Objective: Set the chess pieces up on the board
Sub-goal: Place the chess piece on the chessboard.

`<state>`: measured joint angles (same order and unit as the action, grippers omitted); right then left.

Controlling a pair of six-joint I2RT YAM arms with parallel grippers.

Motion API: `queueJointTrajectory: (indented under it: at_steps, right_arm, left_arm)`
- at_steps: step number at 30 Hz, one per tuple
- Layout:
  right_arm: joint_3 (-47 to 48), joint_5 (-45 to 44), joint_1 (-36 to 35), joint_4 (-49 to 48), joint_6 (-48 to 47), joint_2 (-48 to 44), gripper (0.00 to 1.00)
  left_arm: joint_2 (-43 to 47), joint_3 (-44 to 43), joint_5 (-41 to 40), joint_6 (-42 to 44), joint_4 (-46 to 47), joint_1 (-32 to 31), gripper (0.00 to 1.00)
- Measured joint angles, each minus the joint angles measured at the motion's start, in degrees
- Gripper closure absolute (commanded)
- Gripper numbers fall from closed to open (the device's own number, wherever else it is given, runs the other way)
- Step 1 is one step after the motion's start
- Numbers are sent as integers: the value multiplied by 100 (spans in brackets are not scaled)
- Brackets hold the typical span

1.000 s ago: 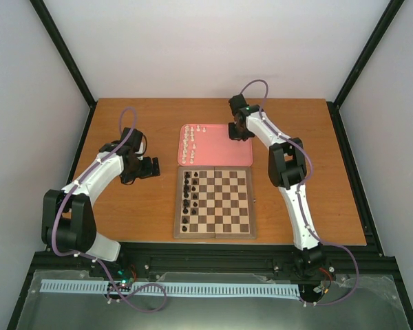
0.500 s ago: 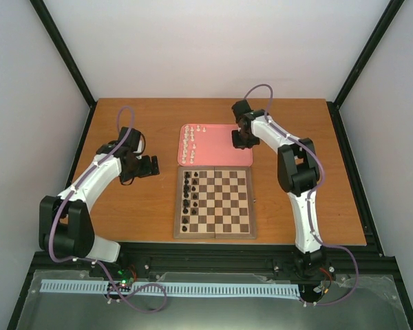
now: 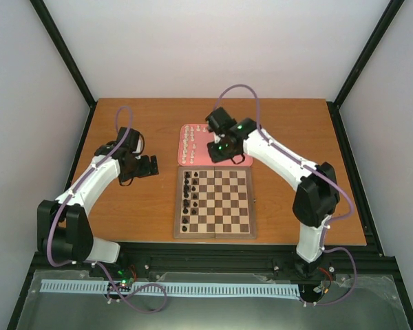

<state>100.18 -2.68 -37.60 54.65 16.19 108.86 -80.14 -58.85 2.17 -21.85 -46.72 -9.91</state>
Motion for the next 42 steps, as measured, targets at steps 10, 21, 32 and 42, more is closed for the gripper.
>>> queueJointTrajectory:
  at_steps: [10, 21, 32, 42]
  right_arm:
    - [-1626, 413, -1593, 472, 914, -1189, 92]
    - [-3012, 153, -2538, -743, 1659, -1519, 92]
    - [-3679, -562, -2798, -1930, 1875, -1510, 92]
    - [-3801, -1414, -3508, -2437, 1930, -1360, 92]
  left_arm:
    - [422, 4, 61, 0, -50, 0, 0]
    - [822, 245, 61, -4, -46, 0, 0]
    - [898, 341, 48, -46, -28, 0, 0]
    - [955, 476, -57, -50, 46, 0, 0]
